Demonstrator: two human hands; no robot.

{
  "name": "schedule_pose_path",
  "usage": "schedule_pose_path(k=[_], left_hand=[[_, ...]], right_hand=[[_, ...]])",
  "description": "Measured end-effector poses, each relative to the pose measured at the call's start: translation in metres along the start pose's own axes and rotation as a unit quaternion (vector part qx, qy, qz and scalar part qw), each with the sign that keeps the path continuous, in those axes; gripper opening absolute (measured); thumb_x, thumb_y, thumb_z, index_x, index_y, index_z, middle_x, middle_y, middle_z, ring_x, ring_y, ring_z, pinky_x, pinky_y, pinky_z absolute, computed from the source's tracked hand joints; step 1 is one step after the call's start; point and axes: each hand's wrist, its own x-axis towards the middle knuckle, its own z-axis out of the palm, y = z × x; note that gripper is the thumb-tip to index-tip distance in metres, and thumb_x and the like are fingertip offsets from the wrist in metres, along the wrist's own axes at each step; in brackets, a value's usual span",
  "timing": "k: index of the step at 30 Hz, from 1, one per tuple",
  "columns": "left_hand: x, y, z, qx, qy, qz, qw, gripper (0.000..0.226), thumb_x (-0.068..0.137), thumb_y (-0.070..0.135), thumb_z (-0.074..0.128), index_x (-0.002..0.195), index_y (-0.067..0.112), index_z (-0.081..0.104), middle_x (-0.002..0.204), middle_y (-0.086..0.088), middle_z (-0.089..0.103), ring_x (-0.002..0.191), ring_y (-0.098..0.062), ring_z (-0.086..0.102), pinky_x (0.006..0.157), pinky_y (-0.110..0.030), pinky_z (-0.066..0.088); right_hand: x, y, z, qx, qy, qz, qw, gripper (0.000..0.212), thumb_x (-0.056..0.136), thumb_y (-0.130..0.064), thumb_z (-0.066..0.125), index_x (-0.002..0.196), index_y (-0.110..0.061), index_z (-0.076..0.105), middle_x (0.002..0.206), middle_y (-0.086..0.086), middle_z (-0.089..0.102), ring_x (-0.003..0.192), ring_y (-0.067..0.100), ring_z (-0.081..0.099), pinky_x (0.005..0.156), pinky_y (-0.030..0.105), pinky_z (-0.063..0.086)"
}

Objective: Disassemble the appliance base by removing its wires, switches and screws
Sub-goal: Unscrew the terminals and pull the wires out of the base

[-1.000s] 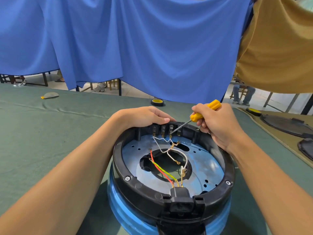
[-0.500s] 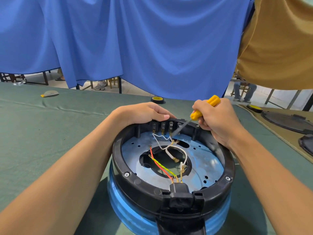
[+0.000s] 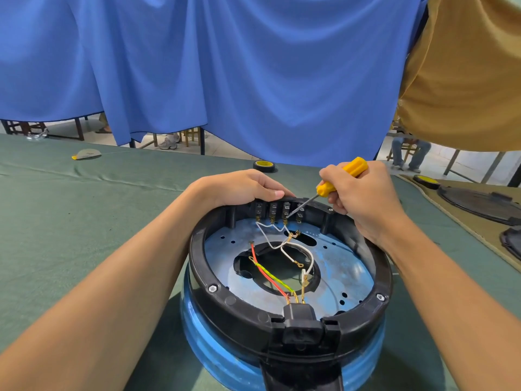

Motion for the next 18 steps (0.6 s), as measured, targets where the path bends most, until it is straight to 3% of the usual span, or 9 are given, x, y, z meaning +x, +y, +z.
schedule_pose_path(k=[8, 13, 15, 18], left_hand=[[-0.006, 0.005, 0.002, -0.001, 0.028, -0.006, 1.0, 0.025, 0.1, 0.019, 0.049, 0.115, 0.021, 0.069, 0.101, 0.009, 0.074, 0.095, -0.006, 0.068, 0.093, -0.025, 0.047], [-0.015, 0.013, 0.002, 0.124, 0.12, -0.021, 0.985, 0.026, 0.093, 0.036, 0.059, 0.112, 0.022, 0.072, 0.102, 0.012, 0.071, 0.097, -0.004, 0.064, 0.095, -0.028, 0.045], [-0.02, 0.017, 0.001, 0.147, 0.116, -0.035, 0.982, 0.028, 0.094, 0.036, 0.058, 0.113, 0.021, 0.071, 0.103, 0.013, 0.07, 0.096, -0.002, 0.063, 0.093, -0.026, 0.044], [-0.027, 0.017, 0.002, 0.145, 0.097, -0.055, 0.983, 0.029, 0.097, 0.032, 0.056, 0.12, 0.021, 0.067, 0.113, 0.01, 0.069, 0.105, -0.005, 0.061, 0.101, -0.03, 0.042]], right_hand=[[-0.002, -0.002, 0.001, -0.031, -0.032, -0.012, 0.999, 0.029, 0.07, -0.024, 0.059, 0.045, -0.009, 0.058, 0.058, 0.022, 0.06, 0.05, 0.023, 0.047, 0.053, 0.032, 0.037], [-0.004, -0.004, 0.0, -0.042, -0.047, -0.022, 0.998, 0.03, 0.073, -0.023, 0.06, 0.05, -0.004, 0.058, 0.061, 0.025, 0.061, 0.052, 0.025, 0.049, 0.055, 0.034, 0.04], [-0.005, -0.006, 0.0, -0.045, -0.038, -0.033, 0.998, 0.032, 0.078, -0.02, 0.061, 0.057, 0.004, 0.059, 0.064, 0.027, 0.061, 0.054, 0.027, 0.05, 0.056, 0.037, 0.043], [-0.005, -0.011, 0.001, -0.042, -0.013, -0.044, 0.998, 0.032, 0.082, -0.016, 0.061, 0.057, 0.005, 0.06, 0.061, 0.02, 0.064, 0.053, 0.025, 0.051, 0.057, 0.036, 0.043]])
